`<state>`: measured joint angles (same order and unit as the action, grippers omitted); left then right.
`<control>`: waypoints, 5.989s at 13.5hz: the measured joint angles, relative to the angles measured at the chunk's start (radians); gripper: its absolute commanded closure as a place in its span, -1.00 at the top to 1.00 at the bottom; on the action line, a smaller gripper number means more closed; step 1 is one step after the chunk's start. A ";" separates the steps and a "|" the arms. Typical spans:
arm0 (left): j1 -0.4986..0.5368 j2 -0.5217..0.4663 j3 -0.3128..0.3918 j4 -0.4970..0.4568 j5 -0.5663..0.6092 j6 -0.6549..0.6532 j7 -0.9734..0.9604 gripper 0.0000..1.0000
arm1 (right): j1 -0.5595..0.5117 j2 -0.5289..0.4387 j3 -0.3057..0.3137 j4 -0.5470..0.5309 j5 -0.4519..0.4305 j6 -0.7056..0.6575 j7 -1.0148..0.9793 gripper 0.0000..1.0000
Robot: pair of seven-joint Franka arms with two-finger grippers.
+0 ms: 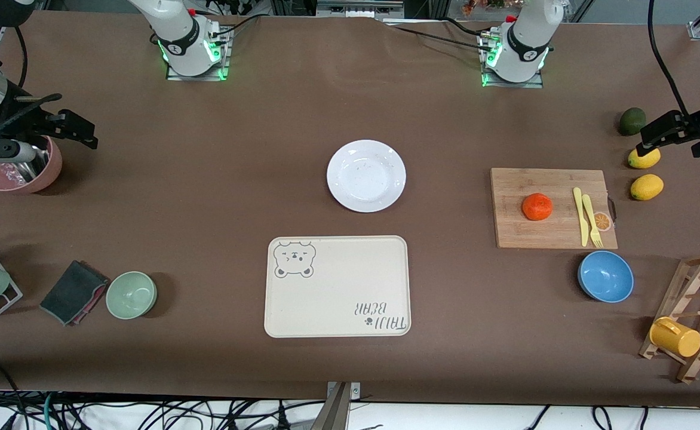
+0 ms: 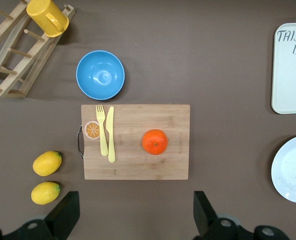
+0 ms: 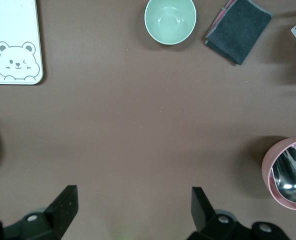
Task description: Place orange and plate with both arms
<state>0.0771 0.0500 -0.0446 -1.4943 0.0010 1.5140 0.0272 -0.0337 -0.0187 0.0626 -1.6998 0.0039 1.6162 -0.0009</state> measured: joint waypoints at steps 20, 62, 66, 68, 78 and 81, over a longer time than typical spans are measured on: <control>0.000 -0.004 -0.005 -0.015 0.000 -0.009 0.000 1.00 | 0.000 0.000 0.000 0.000 0.000 0.000 0.000 1.00; 0.010 -0.054 -0.002 -0.100 0.000 0.025 0.000 1.00 | 0.000 0.000 0.001 0.000 0.000 0.000 0.000 1.00; 0.029 -0.046 0.003 -0.103 0.000 -0.004 0.000 1.00 | 0.000 0.000 0.001 0.000 0.000 0.000 0.000 1.00; 0.043 -0.034 0.004 -0.106 0.000 -0.004 0.000 1.00 | 0.000 0.000 0.001 0.000 0.000 0.000 0.000 1.00; 0.044 0.124 -0.001 -0.131 0.000 0.042 0.000 1.00 | 0.000 0.000 0.002 0.000 0.000 0.000 0.000 1.00; 0.044 0.157 -0.004 -0.167 -0.027 0.073 0.000 1.00 | 0.000 0.000 0.002 0.000 0.000 0.000 0.000 1.00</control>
<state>0.1210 0.2073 -0.0482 -1.6617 -0.0256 1.5869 0.0272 -0.0337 -0.0187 0.0642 -1.6998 0.0040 1.6164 -0.0009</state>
